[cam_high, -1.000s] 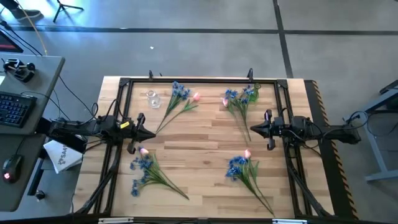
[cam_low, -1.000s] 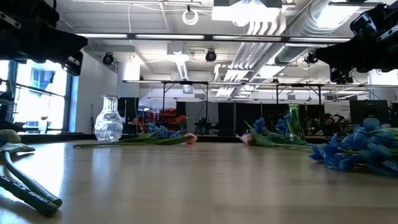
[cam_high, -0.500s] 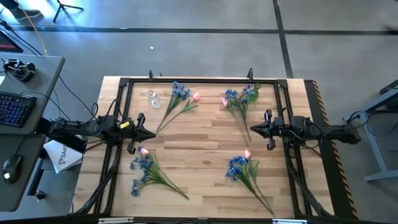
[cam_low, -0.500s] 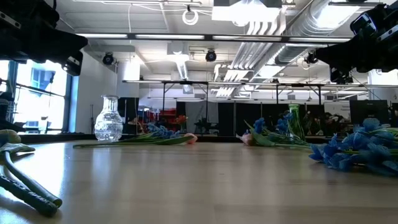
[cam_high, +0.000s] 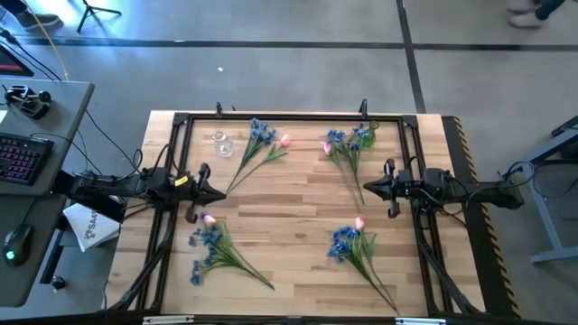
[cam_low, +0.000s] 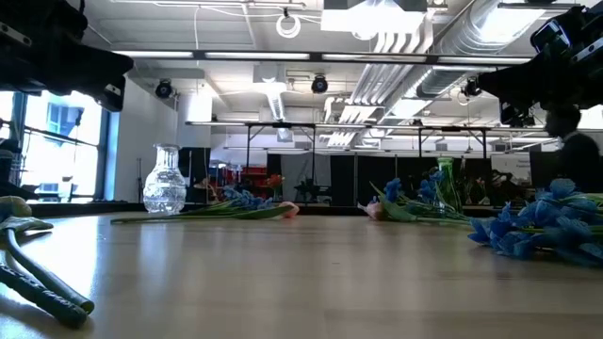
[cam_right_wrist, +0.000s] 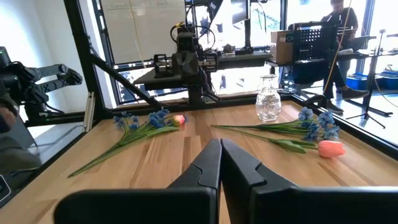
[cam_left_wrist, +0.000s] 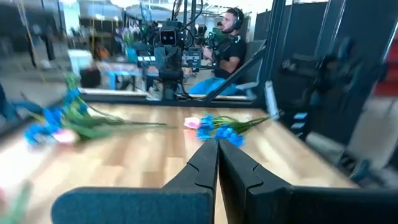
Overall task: Sort flowers into vase by color
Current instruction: Move the green vase to the middle of the table
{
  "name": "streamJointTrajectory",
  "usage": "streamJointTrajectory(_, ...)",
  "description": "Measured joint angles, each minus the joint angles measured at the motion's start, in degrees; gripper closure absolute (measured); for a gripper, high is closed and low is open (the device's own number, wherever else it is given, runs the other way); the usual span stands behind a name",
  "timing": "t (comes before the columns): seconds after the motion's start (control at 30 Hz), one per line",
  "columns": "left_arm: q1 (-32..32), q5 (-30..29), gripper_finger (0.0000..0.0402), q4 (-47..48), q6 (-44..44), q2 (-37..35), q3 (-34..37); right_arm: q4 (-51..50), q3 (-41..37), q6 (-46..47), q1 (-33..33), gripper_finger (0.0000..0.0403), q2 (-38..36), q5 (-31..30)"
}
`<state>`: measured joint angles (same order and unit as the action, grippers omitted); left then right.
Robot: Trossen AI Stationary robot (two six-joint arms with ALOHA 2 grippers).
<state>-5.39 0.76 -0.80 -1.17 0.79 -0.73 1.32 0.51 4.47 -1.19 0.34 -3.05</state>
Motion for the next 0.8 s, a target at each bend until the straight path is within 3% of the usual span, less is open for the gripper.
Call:
streamJointTrajectory(0.17,0.00,-0.48,0.0402,0.02,7.69,0.00,0.02,-0.01,0.02,0.00,0.00,0.0398,0.00,0.00)
streamJointTrajectory(0.8,0.00,-0.61,0.0402,0.04,2.77,-0.01,0.02,0.39,0.02,0.32,0.01,0.0398,0.02,-1.02)
